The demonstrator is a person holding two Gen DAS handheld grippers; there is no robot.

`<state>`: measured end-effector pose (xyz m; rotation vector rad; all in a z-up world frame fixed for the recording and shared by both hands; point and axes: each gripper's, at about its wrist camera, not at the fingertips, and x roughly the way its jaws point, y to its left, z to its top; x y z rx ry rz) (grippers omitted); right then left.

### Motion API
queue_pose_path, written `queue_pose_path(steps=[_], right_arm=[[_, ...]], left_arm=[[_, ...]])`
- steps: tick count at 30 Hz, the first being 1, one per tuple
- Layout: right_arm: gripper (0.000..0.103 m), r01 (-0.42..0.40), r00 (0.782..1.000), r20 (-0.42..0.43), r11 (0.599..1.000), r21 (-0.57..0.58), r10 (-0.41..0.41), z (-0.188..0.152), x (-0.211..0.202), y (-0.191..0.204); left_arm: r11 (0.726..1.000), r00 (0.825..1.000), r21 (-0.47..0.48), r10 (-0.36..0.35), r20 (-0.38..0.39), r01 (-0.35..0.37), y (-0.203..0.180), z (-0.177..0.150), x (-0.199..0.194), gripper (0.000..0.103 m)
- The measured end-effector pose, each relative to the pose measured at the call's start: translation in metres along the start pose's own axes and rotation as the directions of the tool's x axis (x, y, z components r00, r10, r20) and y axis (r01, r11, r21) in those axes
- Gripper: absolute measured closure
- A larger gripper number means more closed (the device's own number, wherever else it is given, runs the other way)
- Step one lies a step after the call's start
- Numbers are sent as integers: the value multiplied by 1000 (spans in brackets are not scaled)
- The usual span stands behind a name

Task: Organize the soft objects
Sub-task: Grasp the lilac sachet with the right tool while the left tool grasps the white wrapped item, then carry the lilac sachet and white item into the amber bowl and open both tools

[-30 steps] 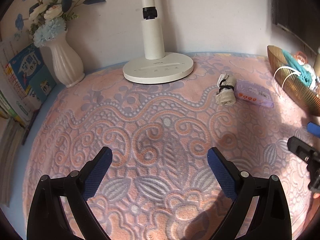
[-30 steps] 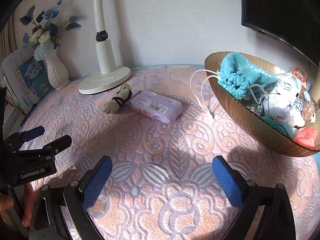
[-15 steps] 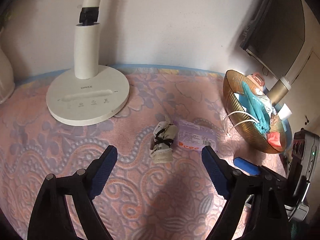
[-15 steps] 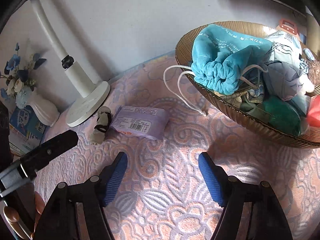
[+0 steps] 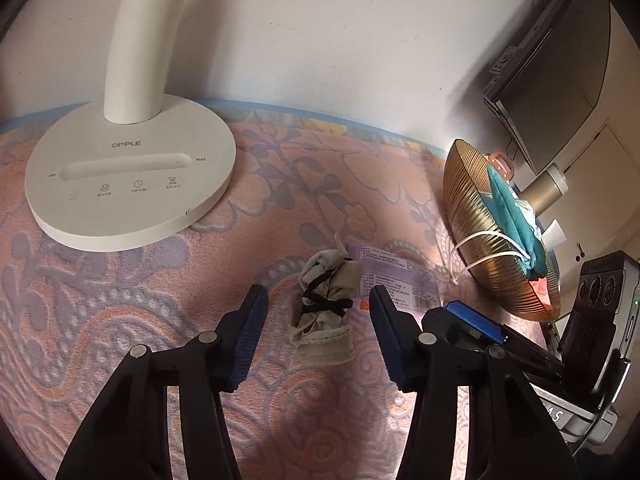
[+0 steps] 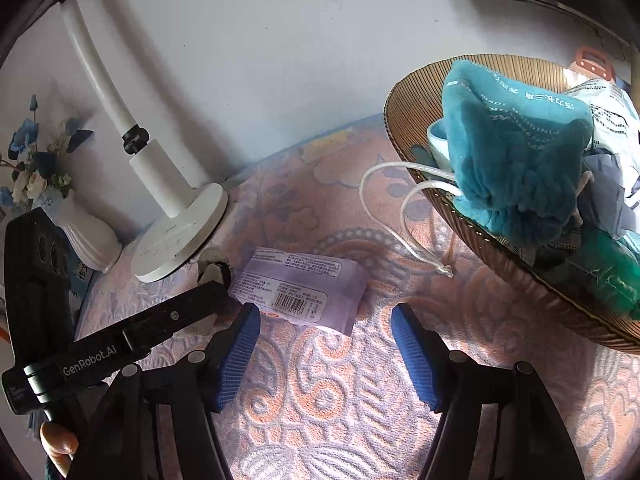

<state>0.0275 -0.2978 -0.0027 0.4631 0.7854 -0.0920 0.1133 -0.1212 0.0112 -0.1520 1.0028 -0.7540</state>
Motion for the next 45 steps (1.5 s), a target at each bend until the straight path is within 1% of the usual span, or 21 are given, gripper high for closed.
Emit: queue_pose_path(steps=[2, 3, 6, 10, 12, 14, 16, 17, 19, 20, 23, 27, 29, 30, 32, 34, 35, 36, 38, 42, 45], right_arm=[[36, -30, 999, -23, 1000, 6, 30, 1, 3, -3], [35, -33, 999, -31, 999, 2, 33, 1, 5, -2], [35, -75, 997, -36, 997, -15, 75, 1, 6, 3], [36, -115, 993, -50, 990, -83, 111, -4, 8, 19], [35, -143, 988, -74, 980, -137, 134, -8, 8, 31], [35, -186, 980, -109, 965, -186, 168, -14, 7, 40], [36, -199, 976, -128, 956, -216, 174, -18, 4, 46], [36, -172, 982, -122, 960, -222, 147, -19, 4, 46], [35, -68, 995, -82, 975, -213, 51, -17, 2, 42], [34, -32, 997, -76, 979, -203, 17, -16, 1, 37], [34, 1, 995, -95, 980, -200, -21, -10, 11, 32], [34, 68, 991, -92, 962, -266, -96, 4, 30, 46], [34, 96, 988, -89, 950, -296, -128, 11, 42, 52], [34, 112, 986, -88, 947, -301, -144, 15, 48, 54], [34, 123, 984, -82, 944, -307, -155, 18, 56, 55], [34, 132, 984, -73, 938, -320, -163, 17, 56, 56], [40, 133, 984, -67, 936, -327, -164, 15, 55, 56], [49, 134, 985, -61, 932, -336, -163, 13, 52, 57], [59, 124, 986, -58, 928, -350, -154, 8, 46, 59], [59, 112, 986, -71, 919, -377, -149, -5, 33, 57], [59, 71, 989, -96, 923, -379, -115, -17, 17, 45]], left_arm=[[1000, 1000, 13, 27, -3, -27, -3, 0, 2, 61], [998, 999, 26, 51, -1, -50, -6, 0, 3, 68], [992, 993, 36, 119, 11, -119, -11, 0, 6, 79], [981, 981, 30, 191, 25, -192, -11, 0, 4, 80], [957, 958, 42, 284, 33, -286, -12, -3, -4, 80], [927, 927, 36, 372, 50, -374, -10, -8, -17, 80], [907, 904, 4, 421, 72, -422, -4, -12, -31, 80], [903, 899, -15, 430, 83, -430, -1, -12, -36, 80], [904, 900, -45, 427, 94, -424, 6, -8, -40, 80], [904, 899, -47, 427, 94, -424, 10, -8, -41, 80], [899, 894, -28, 437, 95, -437, 10, -7, -40, 80], [897, 892, 1, 439, 105, -441, 2, -9, -35, 80], [902, 897, -4, 430, 103, -432, 1, -9, -31, 80], [909, 904, -6, 416, 95, -417, 1, -10, -29, 80], [918, 915, 3, 395, 77, -397, 0, -11, -23, 80], [914, 913, 16, 403, 67, -405, -2, -12, -16, 80], [911, 910, 23, 410, 66, -413, -3, -13, -13, 80], [908, 907, 29, 415, 71, -417, -3, -13, -12, 80], [905, 904, 36, 419, 81, -423, -4, -14, -10, 80], [898, 897, 54, 431, 101, -437, -8, -16, -6, 80], [895, 892, 56, 434, 125, -443, -12, -22, -12, 80]])
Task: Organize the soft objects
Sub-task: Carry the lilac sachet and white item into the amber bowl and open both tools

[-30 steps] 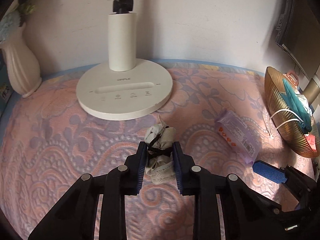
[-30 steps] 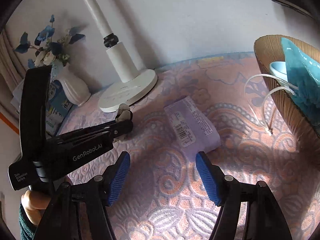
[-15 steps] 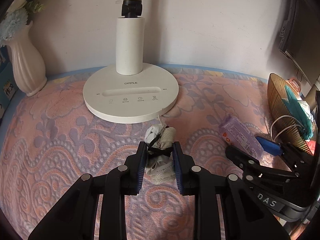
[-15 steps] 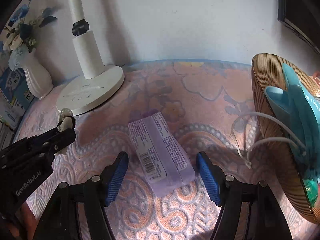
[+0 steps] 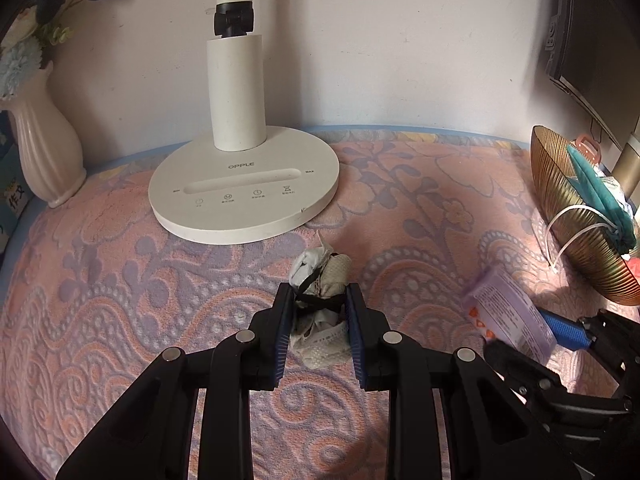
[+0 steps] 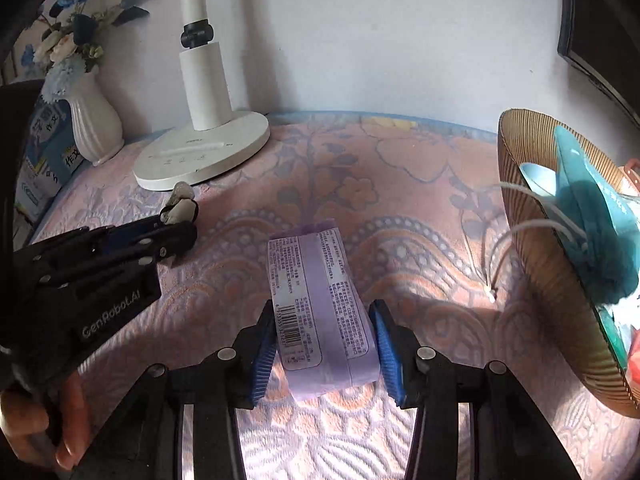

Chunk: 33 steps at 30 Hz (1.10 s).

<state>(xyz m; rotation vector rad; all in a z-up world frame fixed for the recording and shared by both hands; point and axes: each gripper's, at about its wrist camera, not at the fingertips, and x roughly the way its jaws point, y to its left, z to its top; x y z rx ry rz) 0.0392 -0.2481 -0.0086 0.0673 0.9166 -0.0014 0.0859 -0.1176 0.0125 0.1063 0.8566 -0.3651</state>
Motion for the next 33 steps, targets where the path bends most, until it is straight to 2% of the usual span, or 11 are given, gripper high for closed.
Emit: queue_pose_path(steps=[4, 8, 11, 13, 16, 19, 21, 26, 29, 32, 33], right_arm=[[59, -37, 999, 4, 999, -34, 37, -39, -30, -13], [59, 2, 1000, 21, 997, -72, 0, -78, -62, -22], [59, 39, 999, 20, 994, -105, -38, -98, -78, -28], [59, 46, 999, 0, 994, -100, -46, -106, -83, -33], [57, 1, 1000, 1, 998, -58, -1, -122, -90, -43], [41, -44, 999, 18, 999, -32, 44, -139, -102, -50], [30, -50, 999, 3, 998, -37, 51, -144, -107, -50], [30, -57, 998, -9, 998, -18, 57, -129, -118, -51], [30, 1, 999, -36, 1000, 2, -1, -114, -103, -50], [46, 21, 998, -54, 1000, 17, -20, -112, -85, -49], [48, 32, 999, -39, 999, 16, -31, -114, -85, -47]], left_arm=[[1000, 998, -3, 23, 65, -23, -3, -7, -20, 80], [999, 999, -15, -31, 24, 32, -10, -23, -33, 80], [999, 999, -11, -32, -7, 32, -15, -43, -46, 80], [999, 999, -15, -40, 6, 40, -14, -55, -57, 79], [998, 998, -42, -36, 42, 38, -8, -65, -72, 79], [996, 997, -76, -39, 73, 44, -2, -67, -74, 79], [996, 996, -83, -38, 83, 45, 0, -65, -75, 79], [998, 995, -51, -35, 93, 40, -7, -67, -77, 79], [999, 994, -26, -21, 107, 24, -12, -68, -80, 79], [1000, 994, -13, -10, 112, 12, -14, -69, -81, 79], [1000, 994, -11, -3, 113, 5, -15, -70, -81, 79]])
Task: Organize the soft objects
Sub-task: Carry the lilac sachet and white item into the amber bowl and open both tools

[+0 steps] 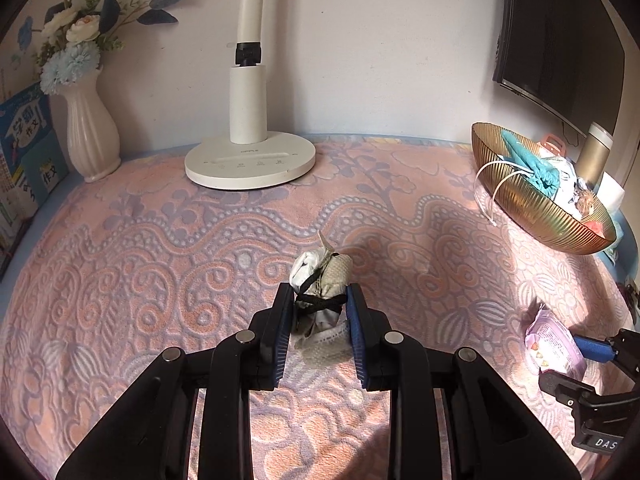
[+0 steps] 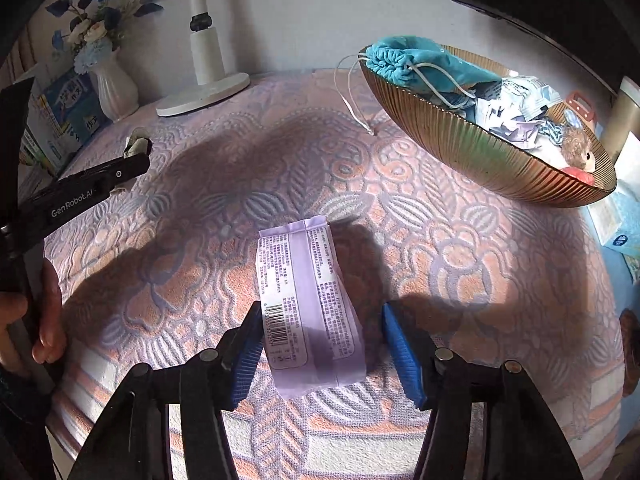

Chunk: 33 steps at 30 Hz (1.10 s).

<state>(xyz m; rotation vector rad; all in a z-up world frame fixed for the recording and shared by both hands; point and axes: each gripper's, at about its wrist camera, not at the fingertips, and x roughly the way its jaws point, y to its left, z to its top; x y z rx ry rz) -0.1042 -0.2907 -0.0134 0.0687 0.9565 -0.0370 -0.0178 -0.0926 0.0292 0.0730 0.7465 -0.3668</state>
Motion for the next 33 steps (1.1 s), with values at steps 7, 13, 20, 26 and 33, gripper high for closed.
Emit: queue_pose_path(steps=[7, 13, 20, 26, 33], right_arm=[[62, -20, 998, 63, 998, -66, 24, -5, -12, 21], [62, -61, 988, 138, 997, -44, 67, 8, -50, 11], [62, -46, 953, 301, 999, 11, 41, 36, -123, -28], [62, 66, 907, 405, 988, 143, -119, 90, -167, -92], [62, 51, 914, 357, 928, 369, -193, 147, -147, -164]], left_arm=[[999, 999, 28, 37, 24, -38, -6, -1, -3, 79], [993, 996, 80, 80, 36, -83, -17, 4, -15, 79], [990, 984, 136, 21, 174, -45, -48, 63, -81, 79], [973, 956, 187, -177, 235, 135, -98, 139, -104, 79], [921, 928, 238, -346, 135, 309, -174, 182, -48, 79]])
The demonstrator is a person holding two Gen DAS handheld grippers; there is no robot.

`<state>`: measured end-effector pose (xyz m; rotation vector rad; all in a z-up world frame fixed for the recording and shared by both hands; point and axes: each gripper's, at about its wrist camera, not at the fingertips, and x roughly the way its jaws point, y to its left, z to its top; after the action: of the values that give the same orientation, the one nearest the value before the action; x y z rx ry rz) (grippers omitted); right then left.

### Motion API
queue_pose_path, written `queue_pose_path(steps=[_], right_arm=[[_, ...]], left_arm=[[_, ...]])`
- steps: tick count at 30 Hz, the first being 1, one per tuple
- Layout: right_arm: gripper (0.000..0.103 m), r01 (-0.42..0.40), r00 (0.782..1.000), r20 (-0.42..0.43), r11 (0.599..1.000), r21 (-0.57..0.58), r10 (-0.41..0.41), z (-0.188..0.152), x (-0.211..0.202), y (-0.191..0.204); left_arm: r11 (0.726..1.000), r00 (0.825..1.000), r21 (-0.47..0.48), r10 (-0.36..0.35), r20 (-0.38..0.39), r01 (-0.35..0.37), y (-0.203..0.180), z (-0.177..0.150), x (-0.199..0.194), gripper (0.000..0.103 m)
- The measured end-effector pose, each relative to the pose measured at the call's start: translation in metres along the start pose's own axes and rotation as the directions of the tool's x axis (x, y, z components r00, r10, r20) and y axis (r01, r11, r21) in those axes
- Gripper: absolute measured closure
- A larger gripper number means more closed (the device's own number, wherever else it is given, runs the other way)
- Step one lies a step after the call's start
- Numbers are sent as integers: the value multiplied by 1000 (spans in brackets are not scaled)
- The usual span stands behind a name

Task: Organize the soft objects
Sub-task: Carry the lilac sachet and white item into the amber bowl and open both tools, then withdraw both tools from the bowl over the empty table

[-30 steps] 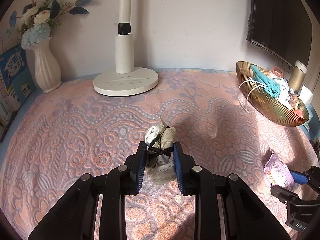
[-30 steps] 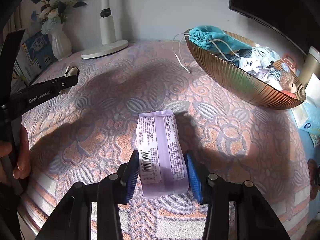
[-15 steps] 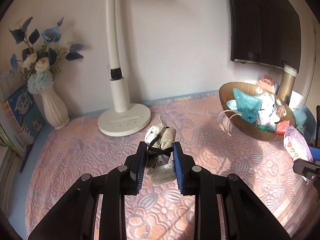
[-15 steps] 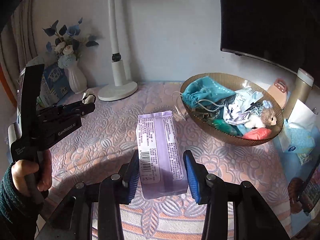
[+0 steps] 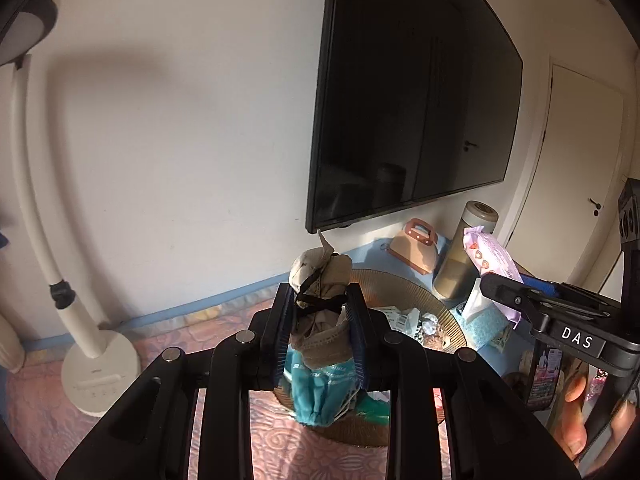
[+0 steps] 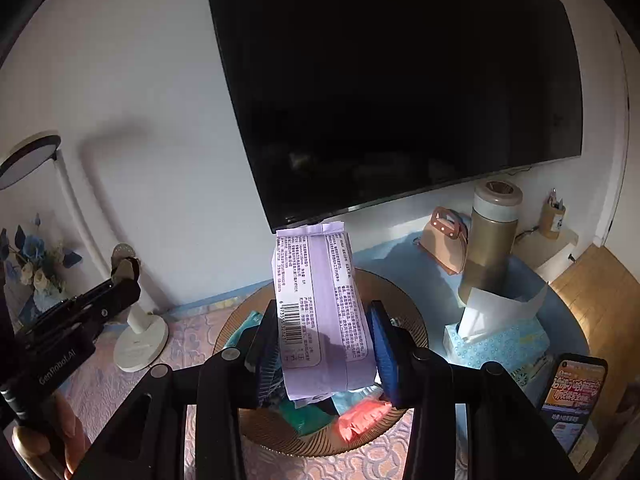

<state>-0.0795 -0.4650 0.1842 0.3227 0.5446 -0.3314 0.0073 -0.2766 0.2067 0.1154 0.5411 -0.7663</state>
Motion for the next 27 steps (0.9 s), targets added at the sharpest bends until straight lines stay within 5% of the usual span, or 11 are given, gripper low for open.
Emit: queue_pose_path(steps=[4, 7, 9, 11, 15, 19, 27], right_arm=[[62, 17, 999, -38, 999, 28, -16, 10, 32, -5], [61, 28, 998, -53, 999, 15, -28, 16, 55, -7], [59, 1, 995, -103, 999, 33, 3, 18, 70, -13], [53, -15, 988, -151, 998, 57, 23, 15, 78, -20], [42, -40, 985, -165, 995, 96, 56, -1, 66, -33], [42, -93, 975, -193, 991, 99, 110, -19, 58, -37], [41, -173, 969, -178, 985, 21, 174, -43, 21, 16]], left_arm=[[998, 997, -22, -54, -61, 53, -10, 0, 48, 78], [996, 993, -26, -92, -74, 90, -13, 2, 71, 54], [995, 990, -31, -95, -100, 92, -12, 4, 82, 29], [995, 990, -44, -91, -108, 87, -9, 2, 83, 26], [998, 995, -41, -57, -85, 54, 4, -6, 59, 26], [998, 998, -61, 12, -60, -15, 28, -7, 20, 26], [980, 980, -73, 190, 58, -186, 76, -4, -106, 19]])
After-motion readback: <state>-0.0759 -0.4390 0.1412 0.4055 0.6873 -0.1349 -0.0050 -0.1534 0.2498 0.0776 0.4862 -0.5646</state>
